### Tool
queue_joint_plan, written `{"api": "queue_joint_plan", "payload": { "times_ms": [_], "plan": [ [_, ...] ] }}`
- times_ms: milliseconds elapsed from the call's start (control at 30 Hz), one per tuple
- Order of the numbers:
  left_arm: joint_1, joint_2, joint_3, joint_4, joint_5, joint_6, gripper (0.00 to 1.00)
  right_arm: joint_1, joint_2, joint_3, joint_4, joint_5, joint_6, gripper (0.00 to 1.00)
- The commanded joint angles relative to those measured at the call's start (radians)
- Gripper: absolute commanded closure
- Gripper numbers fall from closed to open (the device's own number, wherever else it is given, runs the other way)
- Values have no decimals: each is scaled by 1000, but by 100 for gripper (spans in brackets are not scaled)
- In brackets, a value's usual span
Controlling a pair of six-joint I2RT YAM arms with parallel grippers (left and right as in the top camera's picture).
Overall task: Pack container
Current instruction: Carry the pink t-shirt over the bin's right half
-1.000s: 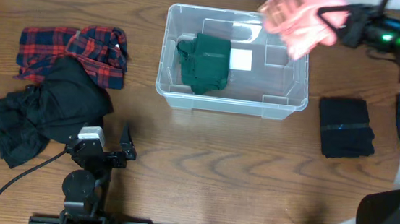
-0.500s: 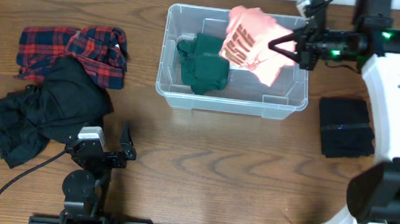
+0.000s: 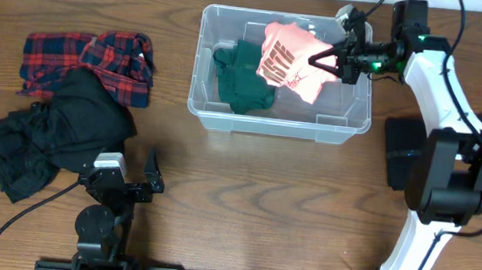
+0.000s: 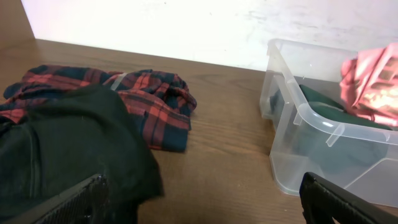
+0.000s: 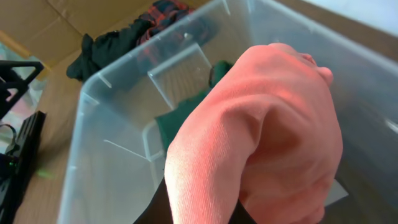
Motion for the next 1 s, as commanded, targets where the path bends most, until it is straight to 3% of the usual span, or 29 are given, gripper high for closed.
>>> {"api": "queue_joint_plan", "payload": {
  "times_ms": [0, 200, 367, 400, 967],
  "plan": [
    [4, -1, -16, -34, -11, -5, 2, -22, 19, 12, 14, -61, 28, 97],
    [4, -1, -16, -34, -11, -5, 2, -75, 18, 12, 51, -58, 97, 97],
    [4, -1, -16, -34, -11, -5, 2, -102, 18, 12, 51, -58, 127, 7],
    [4, -1, -16, -33, -11, -5, 2, -105, 18, 12, 51, -58, 133, 1],
    [4, -1, -16, -34, -11, -5, 2, -89, -82, 79, 49, -14, 260, 1]
  ]
}}
